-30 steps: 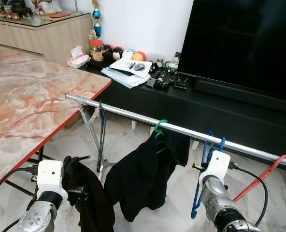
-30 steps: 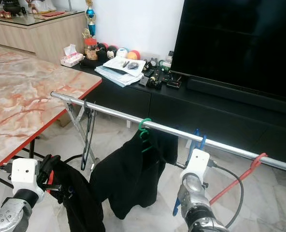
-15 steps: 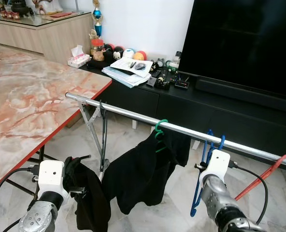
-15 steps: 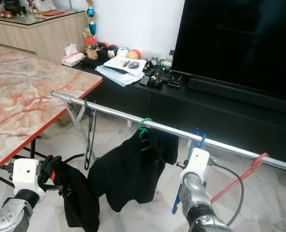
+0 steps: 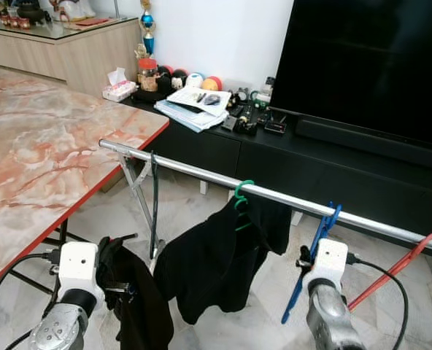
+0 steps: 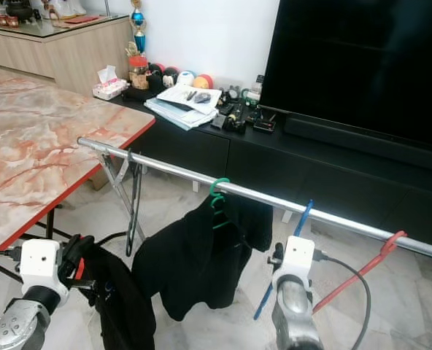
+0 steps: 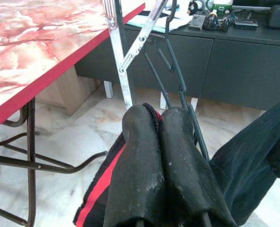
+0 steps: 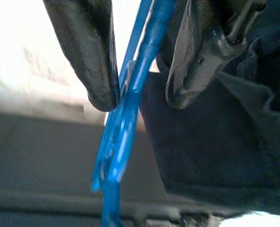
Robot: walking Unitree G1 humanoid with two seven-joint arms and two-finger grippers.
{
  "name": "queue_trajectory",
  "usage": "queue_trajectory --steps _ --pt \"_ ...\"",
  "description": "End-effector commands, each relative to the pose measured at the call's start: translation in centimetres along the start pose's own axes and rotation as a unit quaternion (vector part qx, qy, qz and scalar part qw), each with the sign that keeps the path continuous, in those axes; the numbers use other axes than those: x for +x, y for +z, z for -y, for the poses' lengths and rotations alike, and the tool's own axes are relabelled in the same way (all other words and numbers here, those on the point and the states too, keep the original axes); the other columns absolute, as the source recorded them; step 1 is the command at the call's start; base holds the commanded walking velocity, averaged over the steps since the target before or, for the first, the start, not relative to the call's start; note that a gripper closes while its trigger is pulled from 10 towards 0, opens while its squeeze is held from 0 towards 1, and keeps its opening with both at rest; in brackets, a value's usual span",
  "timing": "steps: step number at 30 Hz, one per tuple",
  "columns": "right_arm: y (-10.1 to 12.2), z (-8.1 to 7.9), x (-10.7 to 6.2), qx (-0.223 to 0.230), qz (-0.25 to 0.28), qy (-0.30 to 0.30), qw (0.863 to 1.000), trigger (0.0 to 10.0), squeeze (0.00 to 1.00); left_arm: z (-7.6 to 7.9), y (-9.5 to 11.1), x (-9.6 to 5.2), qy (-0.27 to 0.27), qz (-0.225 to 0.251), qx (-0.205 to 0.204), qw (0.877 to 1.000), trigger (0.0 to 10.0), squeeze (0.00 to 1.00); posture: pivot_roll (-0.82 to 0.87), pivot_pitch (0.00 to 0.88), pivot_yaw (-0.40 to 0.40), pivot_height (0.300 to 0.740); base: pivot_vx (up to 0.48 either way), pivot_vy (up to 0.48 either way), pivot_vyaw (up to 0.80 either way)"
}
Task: Hang hanger
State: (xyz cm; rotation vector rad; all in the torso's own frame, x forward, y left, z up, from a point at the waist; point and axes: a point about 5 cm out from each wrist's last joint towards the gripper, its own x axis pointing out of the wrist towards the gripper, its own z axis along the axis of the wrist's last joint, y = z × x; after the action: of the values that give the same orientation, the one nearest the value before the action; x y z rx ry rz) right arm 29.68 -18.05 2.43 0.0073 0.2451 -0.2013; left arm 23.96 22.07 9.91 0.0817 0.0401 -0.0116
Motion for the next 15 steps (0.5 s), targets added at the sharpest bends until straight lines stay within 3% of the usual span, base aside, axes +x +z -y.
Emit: queue_trajectory --steps 1,9,15 --pt "0.3 -0.2 -0.4 -0.012 0.024 0.014 1.0 10.0 0.0 0.2 0.9 0.1 -0.005 0.021 0.006 1.0 10.0 0.0 0.21 0.008 -0.05 0.74 0.0 0.0 0.0" --pt "-1.9 0.4 -4.1 -0.05 0.026 0.05 0.997 10.0 0.0 0.4 0.9 0.3 -0.006 0.024 0.005 1.0 10.0 0.0 0.2 0.0 -0.057 0.74 0.0 0.0 0.0" --pt "-4.2 0.0 -5.8 -0.078 -0.028 0.11 0.99 10.0 0.0 0.1 1.0 0.4 0.005 0.032 0.005 0.999 10.0 0.0 0.19 0.0 -0.06 0.74 0.0 0.0 0.0"
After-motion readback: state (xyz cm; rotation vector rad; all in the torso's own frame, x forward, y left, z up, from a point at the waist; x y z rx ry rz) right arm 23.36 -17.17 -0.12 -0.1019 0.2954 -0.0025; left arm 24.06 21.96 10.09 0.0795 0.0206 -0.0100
